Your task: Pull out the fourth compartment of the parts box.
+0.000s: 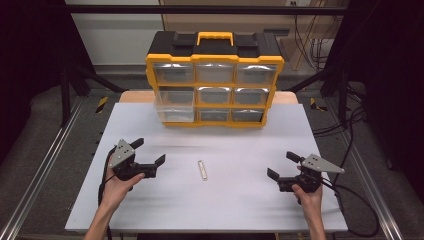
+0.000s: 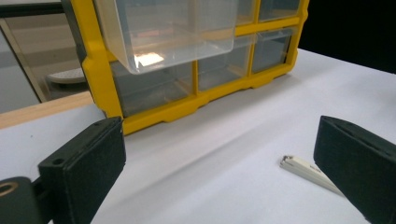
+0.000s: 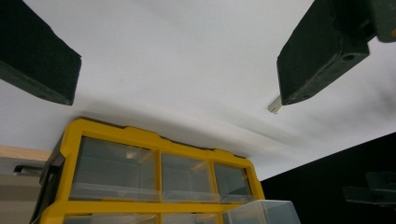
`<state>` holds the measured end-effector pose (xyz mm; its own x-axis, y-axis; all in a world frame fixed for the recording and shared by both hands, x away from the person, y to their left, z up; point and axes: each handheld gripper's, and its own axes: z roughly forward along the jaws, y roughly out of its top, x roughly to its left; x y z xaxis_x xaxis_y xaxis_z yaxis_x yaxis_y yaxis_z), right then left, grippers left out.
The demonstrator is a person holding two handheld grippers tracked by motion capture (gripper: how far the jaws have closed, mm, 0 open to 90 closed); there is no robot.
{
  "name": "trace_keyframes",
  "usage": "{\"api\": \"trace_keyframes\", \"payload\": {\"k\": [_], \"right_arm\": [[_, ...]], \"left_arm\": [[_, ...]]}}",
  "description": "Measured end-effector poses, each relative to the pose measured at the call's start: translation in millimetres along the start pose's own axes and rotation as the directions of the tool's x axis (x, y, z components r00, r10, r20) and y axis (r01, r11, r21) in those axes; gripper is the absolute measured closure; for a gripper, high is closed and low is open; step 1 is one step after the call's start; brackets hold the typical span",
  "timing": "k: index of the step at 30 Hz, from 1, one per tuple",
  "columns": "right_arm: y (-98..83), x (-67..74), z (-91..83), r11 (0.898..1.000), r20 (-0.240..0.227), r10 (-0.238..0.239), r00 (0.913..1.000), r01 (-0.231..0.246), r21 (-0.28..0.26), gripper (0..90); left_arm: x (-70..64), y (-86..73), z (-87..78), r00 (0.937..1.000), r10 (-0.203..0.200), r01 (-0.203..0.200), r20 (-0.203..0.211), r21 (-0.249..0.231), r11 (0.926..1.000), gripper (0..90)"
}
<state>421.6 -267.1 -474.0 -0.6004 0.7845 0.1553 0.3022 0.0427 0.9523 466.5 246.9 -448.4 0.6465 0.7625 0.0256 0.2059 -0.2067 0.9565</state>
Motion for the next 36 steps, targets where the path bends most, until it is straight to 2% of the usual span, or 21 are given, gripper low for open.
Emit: {"api": "trace_keyframes", "payload": {"k": [3,6,10,17,24,36], "right_arm": [[1.6,2.9,2.1,1.000,0.011,-0.005,0.9999,0.005,0.008,0.3],[3.3,6.1,4.3,1.000,0.024,-0.007,0.9997,0.006,0.016,0.3],[6.6,11.5,7.4,0.999,0.035,-0.024,0.9991,0.024,0.024,0.3],[12.1,24.9,18.3,0.997,0.041,-0.033,0.9986,0.030,0.077,0.3],[16.9,35.2,32.1,0.994,0.048,-0.029,0.9984,0.024,0.109,0.4],[34.4,56.4,60.7,0.987,0.072,-0.072,0.9948,0.060,0.149,0.4]], "left_arm": [[2.6,-5.1,-2.6,0.9997,-0.009,0.009,0.022,-0.011,0.9999,0.5],[3.7,-8.5,-4.8,0.9997,0.000,0.000,0.022,-0.010,1.0000,0.5],[5.1,-14.4,-6.8,0.9996,-0.006,0.007,0.028,-0.013,0.9999,0.1],[6.6,-20.7,-7.8,0.9994,-0.013,0.013,0.033,-0.004,0.9999,0.0],[7.1,-21.2,-8.5,0.9992,-0.014,0.015,0.037,-0.006,0.9999,0.0],[8.0,-20.2,-9.9,0.9990,-0.019,0.020,0.040,-0.016,0.9997,0.0]]}}
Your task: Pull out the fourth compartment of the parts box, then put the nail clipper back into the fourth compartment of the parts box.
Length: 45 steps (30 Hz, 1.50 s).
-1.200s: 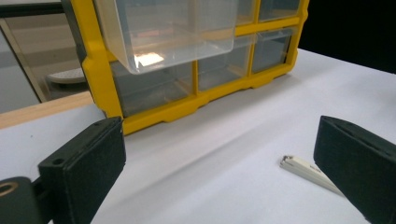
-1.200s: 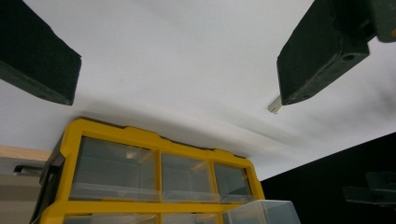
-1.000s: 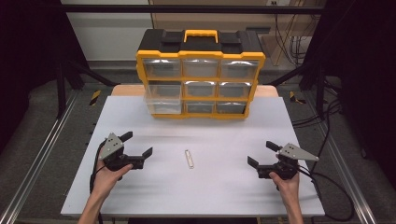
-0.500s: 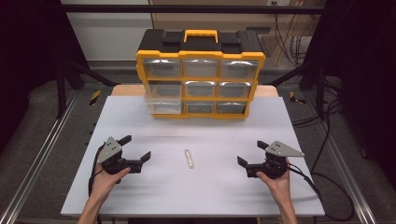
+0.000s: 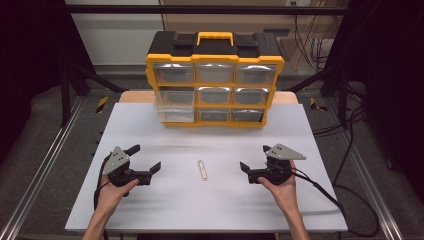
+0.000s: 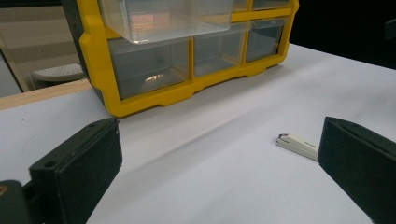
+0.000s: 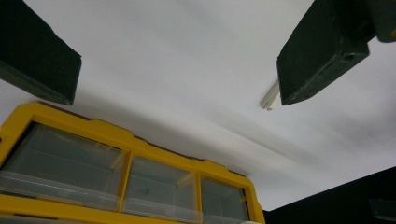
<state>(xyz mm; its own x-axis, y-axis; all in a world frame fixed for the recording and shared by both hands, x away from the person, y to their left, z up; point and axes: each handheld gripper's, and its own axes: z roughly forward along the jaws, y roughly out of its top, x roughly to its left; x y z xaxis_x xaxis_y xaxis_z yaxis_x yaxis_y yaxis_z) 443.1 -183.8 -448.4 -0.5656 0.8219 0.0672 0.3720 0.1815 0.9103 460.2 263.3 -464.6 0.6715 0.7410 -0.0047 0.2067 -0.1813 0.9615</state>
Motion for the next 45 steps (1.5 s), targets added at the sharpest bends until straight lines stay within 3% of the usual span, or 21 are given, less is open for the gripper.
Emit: {"api": "trace_keyframes", "payload": {"k": [14,22,31,36,45], "right_arm": [[26.0,25.7,26.5,0.999,-0.024,-0.022,0.9995,0.023,0.049,0.4],[35.7,44.1,48.7,0.994,-0.032,-0.037,0.9988,0.040,0.102,0.7],[37.1,57.1,68.6,0.985,-0.043,-0.063,0.9971,0.069,0.156,1.7],[35.4,66.8,83.8,0.976,-0.033,-0.096,0.9949,0.100,0.196,3.7],[32.5,82.6,109.1,0.960,-0.067,-0.112,0.9915,0.125,0.250,7.5]], "left_arm": [[0.2,-2.4,1.5,0.9999,-0.003,0.003,0.014,0.004,1.0000,0.0],[1.6,-3.4,1.5,0.9998,-0.010,0.010,0.018,0.001,0.9999,0.0],[2.0,-3.5,1.3,0.9998,-0.001,0.001,0.020,0.002,1.0000,0.0],[2.7,-3.3,1.3,0.9998,-0.005,0.005,0.018,-0.001,1.0000,0.0],[3.8,-4.3,1.6,0.9999,-0.003,0.003,0.016,0.006,1.0000,0.0]]}}
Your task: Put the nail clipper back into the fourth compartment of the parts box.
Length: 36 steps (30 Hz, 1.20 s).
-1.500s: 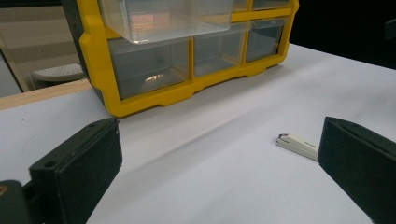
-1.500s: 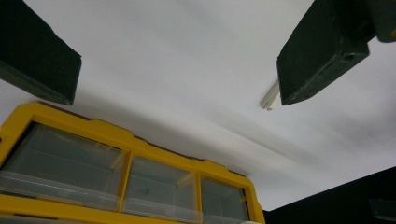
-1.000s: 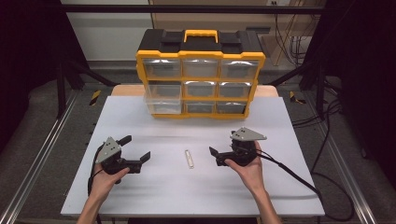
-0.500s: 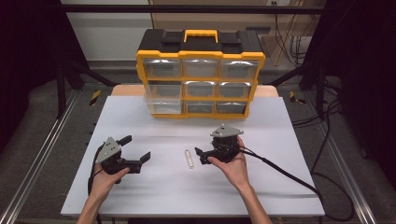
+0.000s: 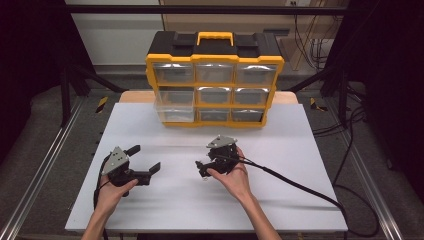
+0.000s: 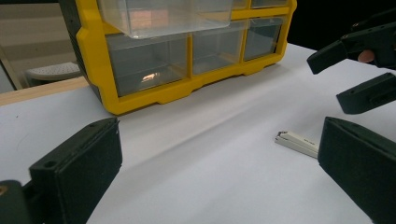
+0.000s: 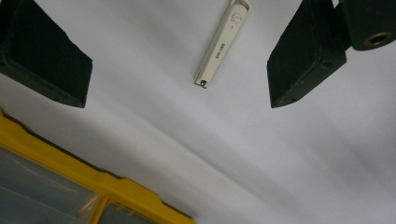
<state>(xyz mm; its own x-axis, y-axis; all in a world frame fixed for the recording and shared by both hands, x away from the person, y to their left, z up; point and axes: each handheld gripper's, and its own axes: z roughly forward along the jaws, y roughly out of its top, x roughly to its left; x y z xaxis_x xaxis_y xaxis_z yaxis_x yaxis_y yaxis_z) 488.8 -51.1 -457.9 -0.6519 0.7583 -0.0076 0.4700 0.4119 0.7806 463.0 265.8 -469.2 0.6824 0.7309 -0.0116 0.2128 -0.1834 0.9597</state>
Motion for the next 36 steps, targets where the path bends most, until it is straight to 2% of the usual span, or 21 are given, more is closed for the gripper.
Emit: {"api": "trace_keyframes", "payload": {"k": [2,6,11,17,27,36], "right_arm": [[0.7,2.5,4.2,1.000,-0.001,-0.004,1.0000,0.004,0.008,8.6],[-0.3,4.0,12.3,0.999,-0.030,0.022,0.9993,-0.021,0.025,10.5],[-2.2,6.9,21.0,0.998,-0.011,0.003,0.9999,-0.002,0.067,14.4],[-5.9,8.1,29.0,0.996,-0.001,0.024,0.9997,-0.023,0.092,23.9],[-12.6,11.4,37.9,0.990,0.004,0.026,0.9997,-0.026,0.140,38.3],[-13.4,12.5,39.3,0.988,-0.010,0.032,0.9994,-0.031,0.150,50.6]], "left_arm": [[-0.4,0.1,0.1,1.0000,0.001,-0.001,0.001,0.001,1.0000,0.0],[-0.5,0.3,-0.1,1.0000,0.001,-0.001,0.002,0.002,1.0000,0.0],[-0.7,0.6,-0.3,1.0000,0.000,0.000,0.004,0.000,1.0000,0.0],[-0.7,0.3,0.0,1.0000,0.002,-0.002,0.004,0.002,1.0000,0.0],[-0.4,-0.1,0.3,1.0000,0.001,-0.001,0.004,0.002,1.0000,0.0],[0.5,-0.1,-0.4,1.0000,-0.003,0.003,0.001,0.001,1.0000,0.0]]}}
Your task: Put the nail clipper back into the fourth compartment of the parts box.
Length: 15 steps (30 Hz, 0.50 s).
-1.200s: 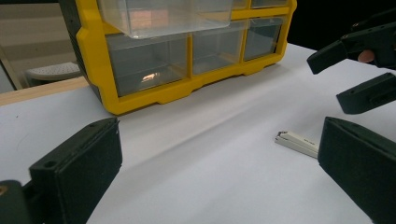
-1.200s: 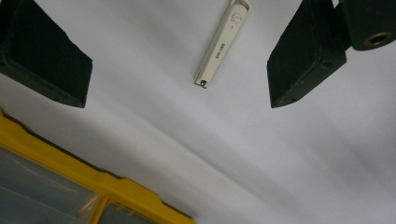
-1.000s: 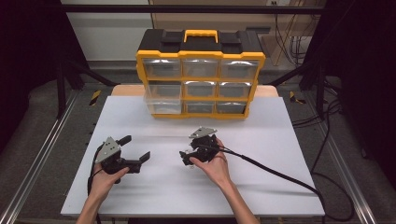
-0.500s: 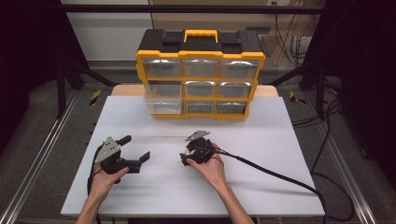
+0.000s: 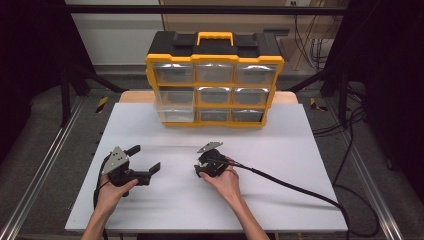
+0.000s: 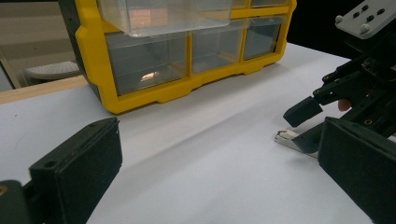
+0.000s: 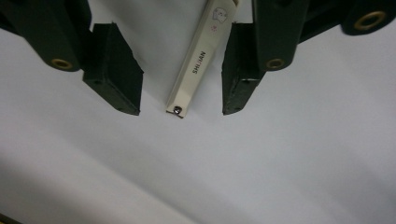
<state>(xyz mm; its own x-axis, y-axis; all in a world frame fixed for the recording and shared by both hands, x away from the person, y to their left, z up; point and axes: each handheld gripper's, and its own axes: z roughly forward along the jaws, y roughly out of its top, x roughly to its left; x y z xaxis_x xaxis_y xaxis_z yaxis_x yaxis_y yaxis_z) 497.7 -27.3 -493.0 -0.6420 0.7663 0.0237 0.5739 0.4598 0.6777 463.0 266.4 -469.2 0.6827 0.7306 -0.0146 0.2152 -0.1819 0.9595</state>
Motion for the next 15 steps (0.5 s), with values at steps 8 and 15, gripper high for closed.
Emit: {"api": "trace_keyframes", "payload": {"k": [8,15], "right_arm": [[-0.5,0.8,0.2,1.000,-0.022,-0.001,0.9998,0.002,0.028,60.3],[-0.9,0.6,1.9,0.999,-0.033,-0.005,0.9994,0.006,0.046,66.4]], "left_arm": [[-0.2,-0.1,0.2,1.0000,-0.002,0.002,0.000,0.000,1.0000,0.0],[-0.5,-0.6,1.0,1.0000,0.001,-0.001,0.003,0.004,1.0000,0.0]]}}
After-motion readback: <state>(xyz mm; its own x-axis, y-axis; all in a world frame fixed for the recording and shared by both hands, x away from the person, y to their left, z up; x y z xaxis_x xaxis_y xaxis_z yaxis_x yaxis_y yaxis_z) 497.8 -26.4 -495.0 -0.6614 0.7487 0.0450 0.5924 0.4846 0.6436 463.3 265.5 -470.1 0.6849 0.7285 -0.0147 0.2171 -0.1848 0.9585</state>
